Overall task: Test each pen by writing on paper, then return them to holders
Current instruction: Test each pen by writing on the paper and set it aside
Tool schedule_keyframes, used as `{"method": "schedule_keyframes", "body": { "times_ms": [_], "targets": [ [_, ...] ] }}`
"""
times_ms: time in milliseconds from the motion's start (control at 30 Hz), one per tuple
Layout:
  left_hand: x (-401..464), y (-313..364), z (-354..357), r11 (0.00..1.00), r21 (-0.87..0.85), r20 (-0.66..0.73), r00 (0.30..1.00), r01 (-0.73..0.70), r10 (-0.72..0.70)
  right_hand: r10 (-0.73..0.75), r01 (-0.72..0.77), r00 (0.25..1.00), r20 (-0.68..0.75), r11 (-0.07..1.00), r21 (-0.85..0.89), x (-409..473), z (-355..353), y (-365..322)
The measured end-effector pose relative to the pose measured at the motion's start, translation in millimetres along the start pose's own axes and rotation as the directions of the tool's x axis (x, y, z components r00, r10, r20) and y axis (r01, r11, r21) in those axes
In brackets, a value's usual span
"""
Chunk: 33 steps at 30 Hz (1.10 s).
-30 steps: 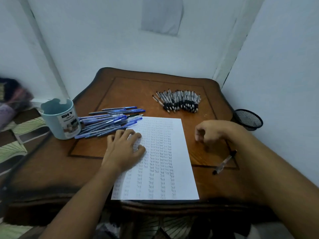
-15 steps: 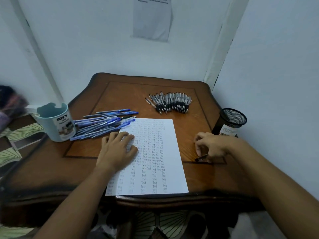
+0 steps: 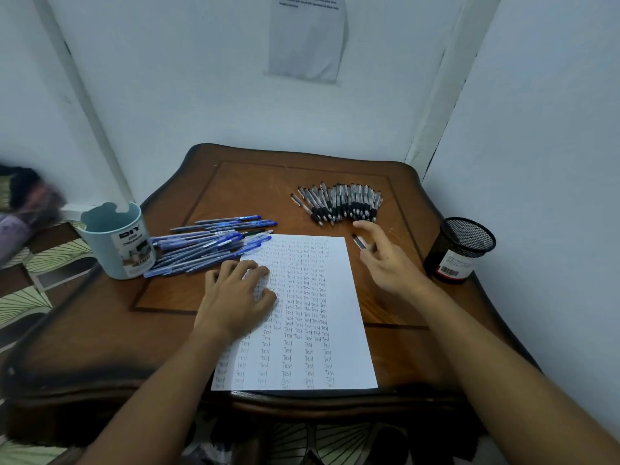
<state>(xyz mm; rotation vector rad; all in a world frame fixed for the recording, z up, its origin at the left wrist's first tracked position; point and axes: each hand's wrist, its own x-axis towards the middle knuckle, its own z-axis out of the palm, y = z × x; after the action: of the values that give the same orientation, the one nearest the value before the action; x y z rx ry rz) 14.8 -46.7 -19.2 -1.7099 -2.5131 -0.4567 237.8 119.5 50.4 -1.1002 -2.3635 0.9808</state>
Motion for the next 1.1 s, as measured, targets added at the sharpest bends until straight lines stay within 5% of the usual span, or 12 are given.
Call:
{"method": "schedule_keyframes", "body": {
  "times_ms": [200,433,567,767,900,1100],
  "targets": [
    [1,-1,0,1.000,0.003,-0.008,1.000,-0.006,0.006,0.277,-0.151,0.943,-0.186,0.852,0.502,16,29,-2],
    [3,0,0,1.000,0.005,-0.014,1.000,-0.011,0.011,0.361,-0.114,0.931,-0.058,0.438,0.892,27,30,-7],
    [2,0,0,1.000,-0.006,-0.022,1.000,-0.009,0.008,0.365,-0.153,0.921,-0.136,0.659,0.737,32,33,-1],
    [3,0,0,1.000,-0.016,-0.027,1.000,-0.010,0.010,0.305,-0.087,0.940,-0.152,0.647,0.757,38,43,6],
    [3,-1,0,1.000,-0.013,-0.019,1.000,-0.009,0.009,0.238,-0.070,0.954,-0.180,0.765,0.640,40,50,9],
    [5,-1,0,1.000,-0.030,-0.024,1.000,-0.004,0.003,0.221,-0.091,0.964,-0.148,0.796,0.598,41,54,14]
  ]
}}
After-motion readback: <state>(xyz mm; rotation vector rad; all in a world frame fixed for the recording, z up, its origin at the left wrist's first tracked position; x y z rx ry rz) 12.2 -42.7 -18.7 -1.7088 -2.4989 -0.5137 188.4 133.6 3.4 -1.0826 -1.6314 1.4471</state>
